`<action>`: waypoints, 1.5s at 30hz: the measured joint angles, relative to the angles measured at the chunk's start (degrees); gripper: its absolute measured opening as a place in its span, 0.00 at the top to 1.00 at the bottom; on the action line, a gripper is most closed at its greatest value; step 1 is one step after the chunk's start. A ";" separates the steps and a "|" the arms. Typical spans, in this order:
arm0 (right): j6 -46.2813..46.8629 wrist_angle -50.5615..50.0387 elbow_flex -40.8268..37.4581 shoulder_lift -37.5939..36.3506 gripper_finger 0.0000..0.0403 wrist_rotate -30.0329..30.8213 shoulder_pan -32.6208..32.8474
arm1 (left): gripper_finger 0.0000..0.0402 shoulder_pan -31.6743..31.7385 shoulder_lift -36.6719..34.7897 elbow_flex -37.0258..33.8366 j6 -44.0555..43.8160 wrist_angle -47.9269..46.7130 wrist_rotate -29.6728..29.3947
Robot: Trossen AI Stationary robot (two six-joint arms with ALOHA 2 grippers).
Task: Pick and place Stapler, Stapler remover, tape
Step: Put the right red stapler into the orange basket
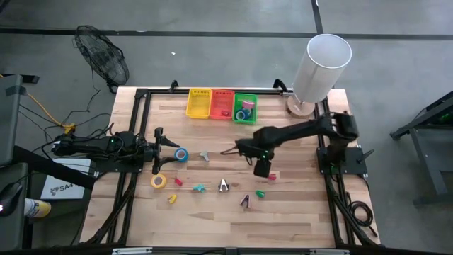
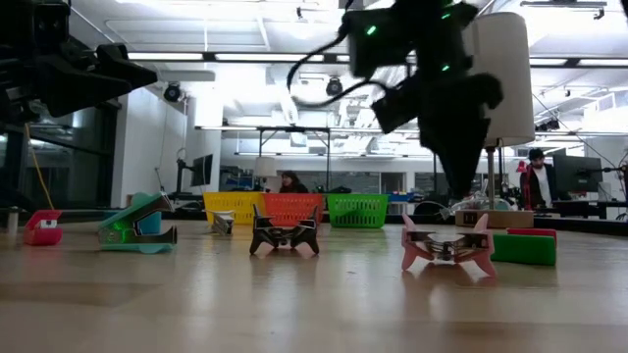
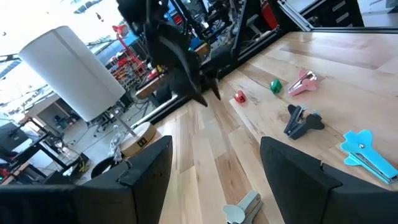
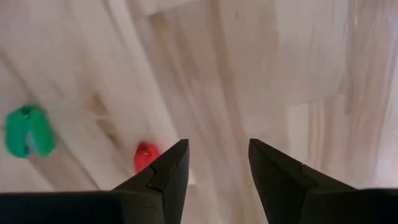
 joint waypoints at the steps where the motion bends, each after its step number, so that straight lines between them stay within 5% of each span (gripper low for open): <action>1: 1.32 1.77 -1.57 -1.55 0.60 -0.26 0.78 | 0.41 -0.01 -0.01 0.00 0.00 0.00 0.00; 10: 4.56 14.13 -14.88 -13.77 0.60 2.93 8.28 | 0.41 0.00 0.01 0.00 0.00 0.00 0.00; 19: 10.93 21.63 -22.93 -15.06 0.58 3.09 12.25 | 0.41 -0.01 0.00 0.00 0.00 0.00 0.00; 29: 11.49 26.53 -26.96 -15.06 0.48 2.03 12.26 | 0.41 0.00 0.01 0.00 0.00 0.00 0.00; 45: 11.25 27.92 -27.13 -15.03 0.48 4.35 16.40 | 0.41 -0.02 0.02 0.00 0.00 0.00 0.00</action>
